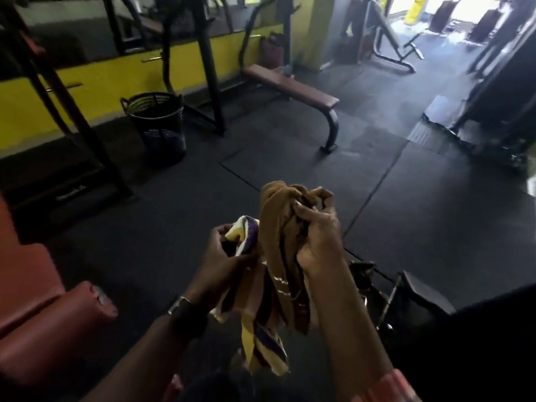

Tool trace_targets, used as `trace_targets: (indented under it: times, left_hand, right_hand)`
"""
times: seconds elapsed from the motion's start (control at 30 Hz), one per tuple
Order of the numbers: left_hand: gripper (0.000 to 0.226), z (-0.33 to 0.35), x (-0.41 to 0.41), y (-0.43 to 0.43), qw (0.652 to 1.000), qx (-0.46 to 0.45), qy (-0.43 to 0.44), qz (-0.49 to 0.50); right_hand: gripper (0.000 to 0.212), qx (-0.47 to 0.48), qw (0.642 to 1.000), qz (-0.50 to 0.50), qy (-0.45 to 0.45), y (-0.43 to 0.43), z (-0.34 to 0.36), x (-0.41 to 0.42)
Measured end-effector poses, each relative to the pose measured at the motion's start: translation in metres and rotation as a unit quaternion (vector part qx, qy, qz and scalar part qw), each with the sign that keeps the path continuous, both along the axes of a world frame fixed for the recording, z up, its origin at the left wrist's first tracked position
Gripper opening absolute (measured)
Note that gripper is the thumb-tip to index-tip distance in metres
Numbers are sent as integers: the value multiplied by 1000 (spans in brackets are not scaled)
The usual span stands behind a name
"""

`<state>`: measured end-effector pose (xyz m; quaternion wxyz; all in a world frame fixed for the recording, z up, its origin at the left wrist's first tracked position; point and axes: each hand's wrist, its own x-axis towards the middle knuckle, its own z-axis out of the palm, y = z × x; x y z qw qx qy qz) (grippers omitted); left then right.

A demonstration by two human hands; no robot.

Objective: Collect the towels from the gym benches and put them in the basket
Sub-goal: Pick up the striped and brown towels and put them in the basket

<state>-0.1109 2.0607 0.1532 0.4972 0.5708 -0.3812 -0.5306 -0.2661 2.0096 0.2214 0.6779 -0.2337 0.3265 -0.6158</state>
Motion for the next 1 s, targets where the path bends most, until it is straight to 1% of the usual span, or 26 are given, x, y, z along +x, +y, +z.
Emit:
trace_targets:
  times: [0.1,0.2,0.3,0.37,0.43,0.47,0.53,0.57,0.6,0.67,0.7,0.73,0.8,0.87,0.9,0.93,0.97,1.0]
  left_hand:
    - [69,-6,4,-60,1000,-10,-18,21]
    - [61,-9,13,-131,999,-31,6,28]
    - [62,-3,33,-205,998,-39,37,-24]
    - [71,2,56,-262,995,-33,59,-71]
    - [74,13,73,-299,994,-33,40,-100]
    - [71,16,84,-326,995,-37,11,-90]
    - [53,19,95,-372,996,-44,-69,-36]
    - [45,19,99,-390,993,-45,-111,-1]
    - [40,16,103,-411,990,-45,-127,34]
    - [34,9,111,-453,987,-46,-123,90]
    - [30,3,119,-478,986,-46,-111,117]
    - [25,-1,127,-499,984,-44,-100,139]
    - [19,-9,149,-544,980,-36,-86,176]
    - [16,-9,172,-589,975,-43,-84,202]
    - [17,-7,183,-609,974,-48,-78,208]
    - [20,-5,193,-630,973,-48,-73,213]
    - [23,-2,205,-657,971,-42,-68,227]
    - [27,1,214,-676,969,-32,-68,236]
  right_hand:
    - [34,21,1000,13,19,-69,-8,8]
    - [30,24,999,35,0,-142,-17,24]
    - [23,26,995,84,-49,-210,-18,53]
    - [20,37,990,108,-77,-264,-14,79]
    - [18,30,990,110,-78,-299,-8,96]
    - [18,27,990,114,-76,-327,-6,107]
    - [15,33,992,111,-59,-370,-5,124]
    - [16,28,992,112,-44,-388,-7,131]
    - [15,16,992,119,-32,-410,-10,138]
    - [11,-21,992,125,7,-453,-18,150]
    - [10,-50,990,123,54,-479,-25,155]
    - [13,-86,982,116,124,-499,-31,158]
    - [28,-136,941,134,278,-545,-45,162]
    - [55,-149,890,202,382,-595,-59,169]
    - [69,-146,866,239,413,-619,-64,175]
    - [77,-139,851,279,423,-642,-68,182]
    - [81,-128,849,320,400,-674,-71,195]
    - [79,-109,857,350,362,-697,-75,206]
